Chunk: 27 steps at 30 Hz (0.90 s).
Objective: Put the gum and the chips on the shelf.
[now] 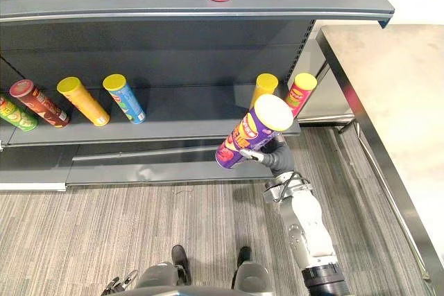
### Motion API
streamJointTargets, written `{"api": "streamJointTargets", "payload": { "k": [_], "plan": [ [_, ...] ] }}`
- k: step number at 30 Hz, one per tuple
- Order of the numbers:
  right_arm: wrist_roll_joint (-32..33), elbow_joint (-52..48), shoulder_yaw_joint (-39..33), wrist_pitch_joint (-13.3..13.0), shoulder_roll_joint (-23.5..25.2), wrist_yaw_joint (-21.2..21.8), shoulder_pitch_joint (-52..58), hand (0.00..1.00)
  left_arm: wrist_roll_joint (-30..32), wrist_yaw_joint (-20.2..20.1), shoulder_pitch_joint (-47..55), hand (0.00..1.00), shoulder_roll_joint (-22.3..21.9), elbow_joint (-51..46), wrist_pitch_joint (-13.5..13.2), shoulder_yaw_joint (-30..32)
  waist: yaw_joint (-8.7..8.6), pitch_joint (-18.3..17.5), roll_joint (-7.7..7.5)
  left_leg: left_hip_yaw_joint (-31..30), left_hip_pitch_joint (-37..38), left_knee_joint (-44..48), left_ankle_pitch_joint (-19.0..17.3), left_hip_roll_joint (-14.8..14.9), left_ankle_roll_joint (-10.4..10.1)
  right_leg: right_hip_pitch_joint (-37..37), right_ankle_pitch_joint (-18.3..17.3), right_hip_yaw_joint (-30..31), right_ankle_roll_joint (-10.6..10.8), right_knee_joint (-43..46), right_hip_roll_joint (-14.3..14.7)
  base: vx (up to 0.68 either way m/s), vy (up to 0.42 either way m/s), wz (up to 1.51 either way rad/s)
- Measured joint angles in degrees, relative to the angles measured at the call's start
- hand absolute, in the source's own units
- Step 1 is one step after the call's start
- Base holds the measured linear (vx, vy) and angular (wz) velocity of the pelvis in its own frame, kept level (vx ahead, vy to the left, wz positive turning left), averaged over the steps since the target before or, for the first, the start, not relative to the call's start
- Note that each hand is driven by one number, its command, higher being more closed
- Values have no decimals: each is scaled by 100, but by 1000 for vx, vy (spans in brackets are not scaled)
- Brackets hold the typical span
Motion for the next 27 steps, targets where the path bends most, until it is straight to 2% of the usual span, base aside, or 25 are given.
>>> {"api": "streamJointTargets", "payload": {
  "k": [3,5,7,9,10,12,16,19,20,21,22,24,26,27],
  "plan": [
    [0,51,-12,-3,1,-23,153,100,-10,-51,-6,0,36,6,94,-76,-38,2,-10,-109,-39,476,-258,33,-18,-81,-426,-62,-27,643,-105,-27,-47,18],
    [1,46,-58,-15,-4,-13,237,100,-18,-203,-13,0,39,16,153,-103,-73,-18,36,-106,-298,1206,-678,202,-6,-311,-836,-7,-82,1296,-127,-68,-89,-8],
    [-5,38,-115,-15,-10,-13,414,100,-182,-390,-17,0,31,14,161,-109,-70,-22,125,-108,-435,1667,-896,418,39,-390,-1034,70,-193,1537,-29,-45,-73,-19],
    [-36,35,-122,-11,-15,-4,535,100,-584,-575,-8,0,15,6,202,-102,-66,15,181,-189,-540,2118,-895,522,91,-394,-1110,162,-260,1630,71,-28,-58,-23],
    [-59,35,-162,-9,-15,3,565,100,-773,-637,-18,0,-1,-2,269,-75,-86,45,170,-468,-727,2553,-746,533,217,-398,-1154,215,-304,1734,65,-32,-71,-30],
    [-153,-15,-261,-16,-7,13,552,100,-914,-670,48,0,-20,-48,292,-47,-56,114,57,-893,-940,3034,-348,468,197,-375,-1175,509,-342,1812,44,-13,-61,-51],
    [-157,-132,-295,-54,14,-7,515,100,-828,-674,87,0,-37,-61,283,-52,-75,122,76,-1360,-911,2585,-498,395,86,-532,-1205,860,-394,1963,49,19,19,-45],
    [-157,-132,-291,-72,-23,3,498,100,-768,-665,135,0,-46,-68,276,-64,-73,107,113,-1553,-792,1796,-478,440,-28,-686,-1289,1144,-249,2126,45,57,160,-47],
    [-157,-132,-297,-75,-44,8,500,100,-662,-656,147,0,-70,-69,276,-68,-92,94,179,-1489,-694,1572,-515,467,-167,-693,-1328,1198,-180,2163,54,84,225,-33],
    [-158,-123,-310,-78,-73,7,500,100,-624,-651,150,0,-73,-68,277,-78,-94,94,196,-1472,-636,1489,-541,465,-436,-694,-1363,1258,-118,2202,37,115,299,-33],
    [-161,-99,-312,-78,4,1,542,100,-565,-640,124,0,13,-42,265,-111,-94,59,90,-1299,-577,1578,-682,269,-514,-678,-1408,1394,15,2190,-186,130,298,-22],
    [-160,-149,-333,-79,4,0,578,100,-562,-638,84,0,89,-24,264,-198,-125,35,18,-1224,-627,1737,-811,99,-430,-602,-1328,1418,173,1998,-355,137,282,-8],
    [-160,-198,-367,-80,61,-43,631,100,-562,-651,84,0,140,10,224,-297,-185,21,-32,-1137,-651,1912,-998,-121,-220,-362,-1105,1442,442,1591,-598,165,325,3],
    [-160,-199,-367,-80,91,-54,636,100,-562,-662,84,0,149,19,221,-323,-200,13,-39,-1105,-650,1933,-1046,-167,-172,-313,-1052,1442,448,1500,-648,157,288,-4]
  ]
}}
